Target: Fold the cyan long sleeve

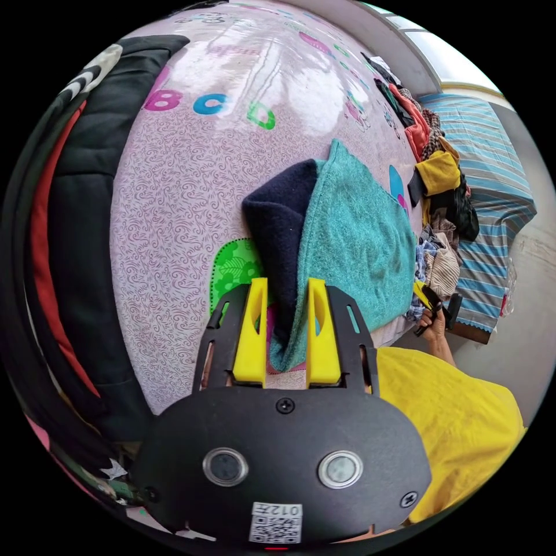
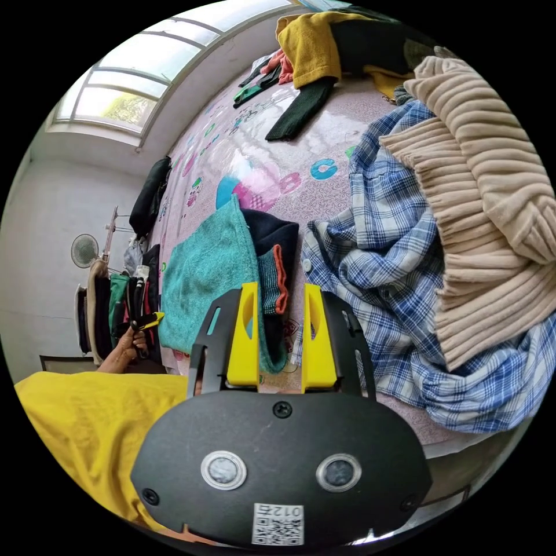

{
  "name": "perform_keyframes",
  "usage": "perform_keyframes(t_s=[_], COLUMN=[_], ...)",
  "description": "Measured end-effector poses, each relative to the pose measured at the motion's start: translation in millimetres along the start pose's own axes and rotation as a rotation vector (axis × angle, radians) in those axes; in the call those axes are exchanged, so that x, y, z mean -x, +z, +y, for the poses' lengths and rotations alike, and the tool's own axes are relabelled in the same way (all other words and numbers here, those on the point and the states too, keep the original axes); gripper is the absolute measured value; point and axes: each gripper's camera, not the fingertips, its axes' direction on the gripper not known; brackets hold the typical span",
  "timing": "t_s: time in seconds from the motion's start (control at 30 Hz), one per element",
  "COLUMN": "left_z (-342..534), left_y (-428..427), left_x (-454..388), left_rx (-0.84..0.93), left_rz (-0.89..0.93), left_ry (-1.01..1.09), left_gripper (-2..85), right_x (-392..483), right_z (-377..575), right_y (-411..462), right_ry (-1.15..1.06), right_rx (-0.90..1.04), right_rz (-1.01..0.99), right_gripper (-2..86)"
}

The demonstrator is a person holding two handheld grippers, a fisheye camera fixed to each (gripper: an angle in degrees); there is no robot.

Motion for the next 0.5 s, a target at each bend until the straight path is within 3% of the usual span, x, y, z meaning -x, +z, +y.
perform_keyframes(t_s=[0.5], left_z=[1.6], left_y=[16.5], left_x=[15.0], left_rx=[0.034], left_rz=[0.004], left_ry=[0.012], left_gripper=[8.8], right_x=[-6.1], right_z=[-27.1], right_y=[60.6], right_ry=[-0.094], right_rx=[0.112], right_rz=[-0.024], right_gripper=[12.4])
